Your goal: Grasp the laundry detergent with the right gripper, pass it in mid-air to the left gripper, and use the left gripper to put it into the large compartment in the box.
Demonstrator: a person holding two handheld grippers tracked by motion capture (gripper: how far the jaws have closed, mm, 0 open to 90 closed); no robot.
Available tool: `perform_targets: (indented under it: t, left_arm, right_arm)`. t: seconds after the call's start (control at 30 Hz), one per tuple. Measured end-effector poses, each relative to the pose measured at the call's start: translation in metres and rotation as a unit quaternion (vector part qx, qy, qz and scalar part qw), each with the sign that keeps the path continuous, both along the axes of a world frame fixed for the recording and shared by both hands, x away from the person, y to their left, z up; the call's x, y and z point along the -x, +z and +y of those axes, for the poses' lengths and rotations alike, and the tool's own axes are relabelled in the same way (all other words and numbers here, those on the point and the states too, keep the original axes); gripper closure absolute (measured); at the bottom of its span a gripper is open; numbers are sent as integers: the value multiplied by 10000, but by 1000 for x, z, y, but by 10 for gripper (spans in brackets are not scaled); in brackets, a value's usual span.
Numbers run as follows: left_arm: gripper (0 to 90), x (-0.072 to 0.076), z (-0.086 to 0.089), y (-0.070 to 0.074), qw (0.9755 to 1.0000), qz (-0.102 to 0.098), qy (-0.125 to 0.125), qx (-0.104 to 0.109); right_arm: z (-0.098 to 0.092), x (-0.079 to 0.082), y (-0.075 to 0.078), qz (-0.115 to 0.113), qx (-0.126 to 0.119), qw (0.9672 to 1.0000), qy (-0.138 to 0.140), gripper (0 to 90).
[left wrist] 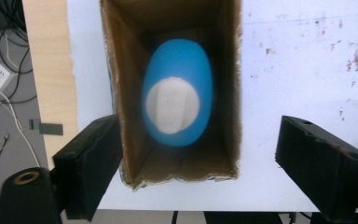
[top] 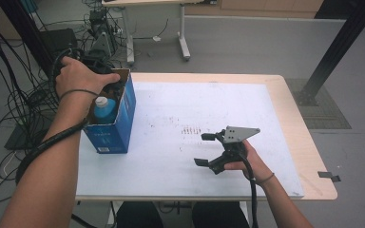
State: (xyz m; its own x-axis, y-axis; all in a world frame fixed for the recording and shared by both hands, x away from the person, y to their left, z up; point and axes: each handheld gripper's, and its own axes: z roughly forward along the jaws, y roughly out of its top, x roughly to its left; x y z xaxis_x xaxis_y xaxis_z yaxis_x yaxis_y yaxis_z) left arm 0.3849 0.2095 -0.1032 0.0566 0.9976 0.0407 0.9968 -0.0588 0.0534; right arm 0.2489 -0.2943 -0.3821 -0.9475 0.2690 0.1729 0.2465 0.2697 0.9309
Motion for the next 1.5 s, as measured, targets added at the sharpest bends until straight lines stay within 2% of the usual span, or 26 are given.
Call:
perform_targets:
  t: [0.27,0.47,0.6,0.7,1.03,1.33,1.43,1.5]
  left_arm:
    - [82,3,-21,7,9990,-90,-430,114]
    - [75,6,-42,12,9949,-138,-937,334]
    - [73,7,-61,13,9915,-157,-1226,408]
    - [63,8,-74,12,9874,-152,-1490,511]
    - [51,16,-109,-3,9777,-87,-2013,588]
    - [51,29,-130,-21,9686,-39,-2395,665]
    - [51,34,-140,-27,9662,12,-2511,580]
    - [51,39,-148,-33,9634,29,-2623,554]
  right_arm:
    - [-2,1,1,6,10,10000,-51,70]
    - [-4,1,4,-9,40,9999,-95,70]
    - [-6,1,6,-11,64,9999,-139,69]
    - [-9,1,7,7,91,9997,-207,68]
    - [-19,6,17,18,278,9979,-577,55]
    - [-33,10,28,101,567,9929,-1045,56]
    - [-38,11,30,127,619,9913,-1153,57]
    - [-41,12,30,143,642,9903,-1225,57]
